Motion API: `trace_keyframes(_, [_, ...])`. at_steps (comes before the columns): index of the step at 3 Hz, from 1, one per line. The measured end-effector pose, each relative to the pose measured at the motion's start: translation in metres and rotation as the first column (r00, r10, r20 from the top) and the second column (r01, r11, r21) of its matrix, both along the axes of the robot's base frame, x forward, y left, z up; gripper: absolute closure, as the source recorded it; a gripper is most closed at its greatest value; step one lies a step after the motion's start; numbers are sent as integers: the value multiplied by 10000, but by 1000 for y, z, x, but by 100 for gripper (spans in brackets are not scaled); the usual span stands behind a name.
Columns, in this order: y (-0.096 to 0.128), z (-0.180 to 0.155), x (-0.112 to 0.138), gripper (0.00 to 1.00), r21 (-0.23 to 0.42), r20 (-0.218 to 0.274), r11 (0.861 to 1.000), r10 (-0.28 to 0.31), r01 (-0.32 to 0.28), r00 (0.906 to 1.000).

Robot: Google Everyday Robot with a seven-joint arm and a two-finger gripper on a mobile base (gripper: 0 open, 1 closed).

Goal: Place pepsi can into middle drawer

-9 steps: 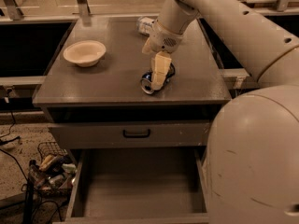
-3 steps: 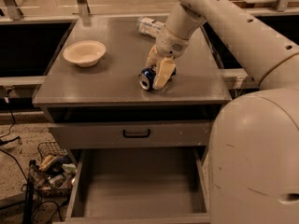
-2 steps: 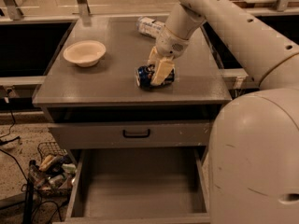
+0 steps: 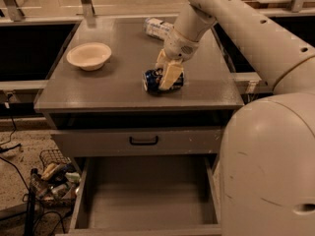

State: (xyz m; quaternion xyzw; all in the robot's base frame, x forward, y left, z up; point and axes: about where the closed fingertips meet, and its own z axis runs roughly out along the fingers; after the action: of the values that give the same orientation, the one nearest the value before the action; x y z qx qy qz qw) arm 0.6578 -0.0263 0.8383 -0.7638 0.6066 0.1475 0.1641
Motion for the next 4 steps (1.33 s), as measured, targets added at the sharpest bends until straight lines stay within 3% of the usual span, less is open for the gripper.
trace_keyframes(1, [1, 6, 3, 100, -204, -90, 9997, -167, 165, 9998])
trace_keyframes(2, [1, 35, -1, 100, -563, 256, 9969, -537, 551, 9982])
trace_keyframes(4, [-7, 105, -41, 100, -1051, 1656, 9801, -1497, 1683, 9748])
